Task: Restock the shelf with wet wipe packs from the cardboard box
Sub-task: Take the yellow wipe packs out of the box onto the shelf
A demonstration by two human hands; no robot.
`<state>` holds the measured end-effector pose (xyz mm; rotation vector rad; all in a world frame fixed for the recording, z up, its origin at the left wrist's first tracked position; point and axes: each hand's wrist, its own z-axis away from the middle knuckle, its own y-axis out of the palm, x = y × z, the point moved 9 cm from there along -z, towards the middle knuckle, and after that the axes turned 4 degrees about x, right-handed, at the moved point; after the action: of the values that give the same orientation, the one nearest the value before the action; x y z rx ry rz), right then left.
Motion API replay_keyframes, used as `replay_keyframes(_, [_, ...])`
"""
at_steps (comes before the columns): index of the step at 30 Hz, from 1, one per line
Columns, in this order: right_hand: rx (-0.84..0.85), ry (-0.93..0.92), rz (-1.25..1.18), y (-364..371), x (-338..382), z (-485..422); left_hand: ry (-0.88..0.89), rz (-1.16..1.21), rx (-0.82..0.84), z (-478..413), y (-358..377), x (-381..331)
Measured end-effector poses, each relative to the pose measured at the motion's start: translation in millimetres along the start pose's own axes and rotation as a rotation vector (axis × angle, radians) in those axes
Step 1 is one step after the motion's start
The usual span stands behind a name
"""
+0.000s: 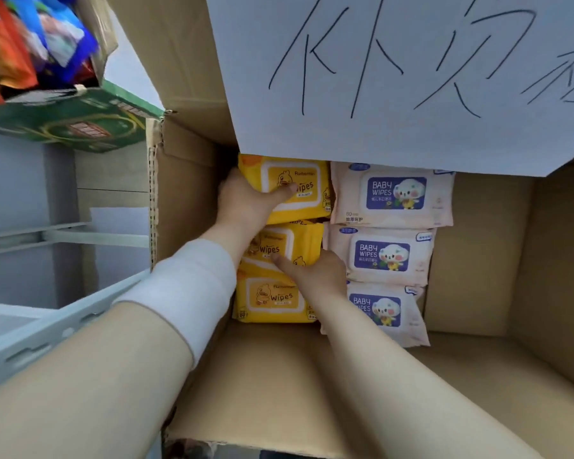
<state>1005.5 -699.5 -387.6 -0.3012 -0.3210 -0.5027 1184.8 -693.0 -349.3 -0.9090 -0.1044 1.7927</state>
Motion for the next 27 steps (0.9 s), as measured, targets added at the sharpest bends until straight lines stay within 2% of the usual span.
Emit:
replay_keyframes(5, [0.017,-0.042,-0.274,-42,-1,54,-0.065,0.210,-0.025,40,-24,-1])
replay_keyframes(13, [0.099,-0.065,-0.267,-155,-32,219,-0.092,0.373,-0.140,219,-88,9])
replay_keyframes(17, [0.163,-0.179,-0.201,-185,-28,294,0.000,0.531,-0.198,330,-118,20])
replay_keyframes(22, [0.316,-0.352,-0.061,-169,-14,376,0.178,0.673,-0.359,474,-165,36])
replay_keyframes(27, [0.497,-0.491,0.019,-115,1,480,0.271,0.768,-0.540,622,-218,59])
